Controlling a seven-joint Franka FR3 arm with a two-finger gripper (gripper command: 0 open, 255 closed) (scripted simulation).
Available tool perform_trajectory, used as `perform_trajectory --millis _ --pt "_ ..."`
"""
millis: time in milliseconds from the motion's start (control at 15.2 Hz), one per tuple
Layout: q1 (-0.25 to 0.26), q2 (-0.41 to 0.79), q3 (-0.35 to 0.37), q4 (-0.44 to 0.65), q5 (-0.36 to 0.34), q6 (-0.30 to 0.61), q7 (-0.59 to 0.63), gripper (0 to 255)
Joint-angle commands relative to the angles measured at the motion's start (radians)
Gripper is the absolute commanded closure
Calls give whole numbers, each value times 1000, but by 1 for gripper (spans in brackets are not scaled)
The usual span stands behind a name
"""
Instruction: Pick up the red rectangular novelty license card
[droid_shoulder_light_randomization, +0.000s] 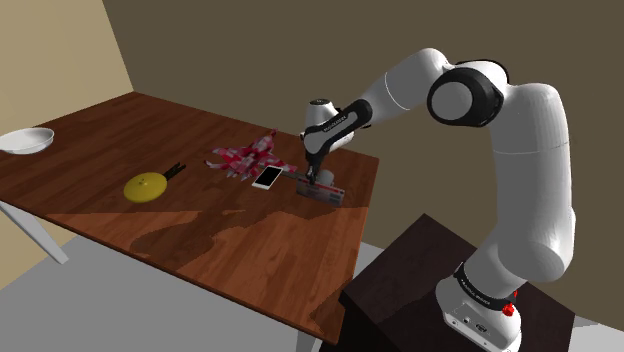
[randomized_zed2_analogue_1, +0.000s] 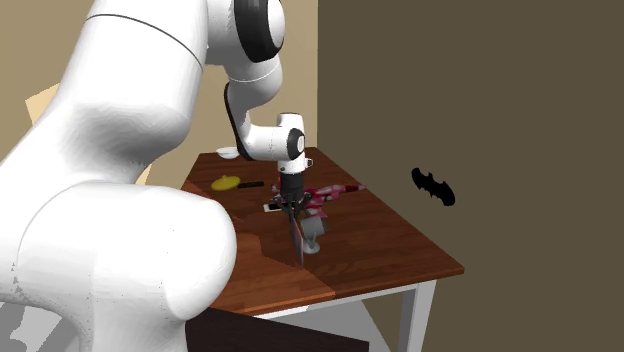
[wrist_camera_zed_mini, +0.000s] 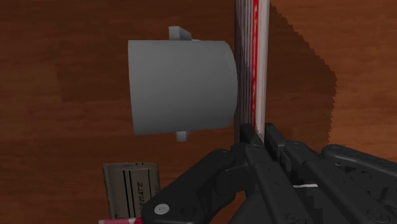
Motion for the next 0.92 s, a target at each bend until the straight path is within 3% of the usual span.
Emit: perform_trajectory --millis 0,858 --pt "0 -18 0 1 0 -19 -1 255" --pt "1 -119 -2 8 -2 -127 -1 255"
